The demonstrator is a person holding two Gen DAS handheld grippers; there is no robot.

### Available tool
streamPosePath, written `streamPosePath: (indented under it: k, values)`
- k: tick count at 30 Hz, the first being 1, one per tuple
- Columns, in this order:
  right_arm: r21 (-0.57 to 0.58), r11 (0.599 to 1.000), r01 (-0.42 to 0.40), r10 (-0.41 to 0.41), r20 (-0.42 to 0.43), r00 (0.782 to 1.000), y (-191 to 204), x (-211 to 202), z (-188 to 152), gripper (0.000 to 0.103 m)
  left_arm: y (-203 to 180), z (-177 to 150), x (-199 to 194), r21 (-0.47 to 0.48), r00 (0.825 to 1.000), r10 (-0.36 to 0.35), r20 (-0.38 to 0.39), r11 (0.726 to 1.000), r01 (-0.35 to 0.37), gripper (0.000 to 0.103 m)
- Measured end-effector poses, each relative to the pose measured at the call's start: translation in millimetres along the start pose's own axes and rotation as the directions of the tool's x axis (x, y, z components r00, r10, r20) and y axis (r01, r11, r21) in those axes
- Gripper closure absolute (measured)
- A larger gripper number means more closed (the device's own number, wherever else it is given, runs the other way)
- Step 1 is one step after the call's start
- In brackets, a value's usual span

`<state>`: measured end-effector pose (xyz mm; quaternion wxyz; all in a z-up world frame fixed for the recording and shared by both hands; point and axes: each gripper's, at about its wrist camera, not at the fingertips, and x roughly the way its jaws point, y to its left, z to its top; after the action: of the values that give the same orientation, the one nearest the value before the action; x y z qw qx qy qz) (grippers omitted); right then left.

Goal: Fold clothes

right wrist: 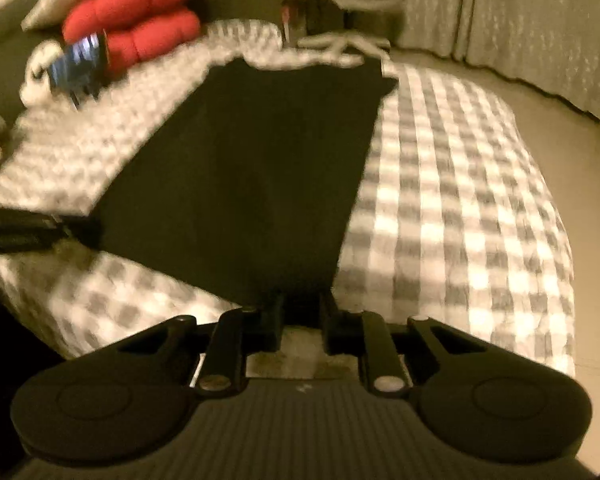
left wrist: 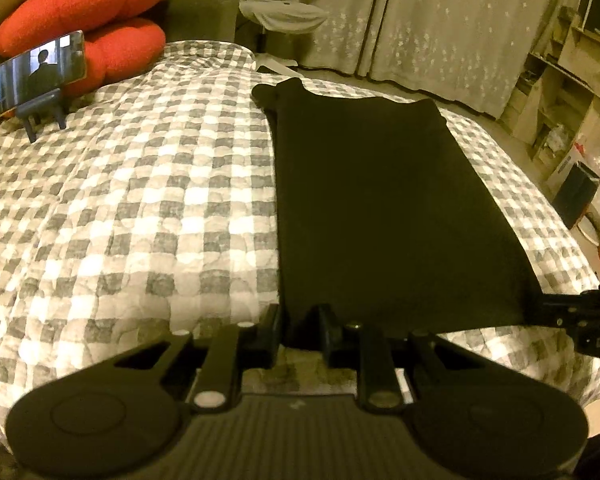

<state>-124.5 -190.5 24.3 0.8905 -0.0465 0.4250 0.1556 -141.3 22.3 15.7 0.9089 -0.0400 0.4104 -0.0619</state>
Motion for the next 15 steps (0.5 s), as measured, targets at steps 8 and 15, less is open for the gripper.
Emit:
streamPosePath:
  k: [8, 15]
  values:
    - [-0.008, 0.999, 0.034, -0.034, 0.002, 0.999, -3, -13, -3, 0.087, 4, 2, -4, -0.001, 0.999, -0.008, -0.033, 1.000, 0.008, 0.082]
    - [-0.007, 0.998, 0.065, -0.064, 0.139, 0.988, -8, -30, 9, 0.086, 13, 17, -23, -0.067, 1.000, -0.012, 0.007, 0.998, 0.012, 0.081]
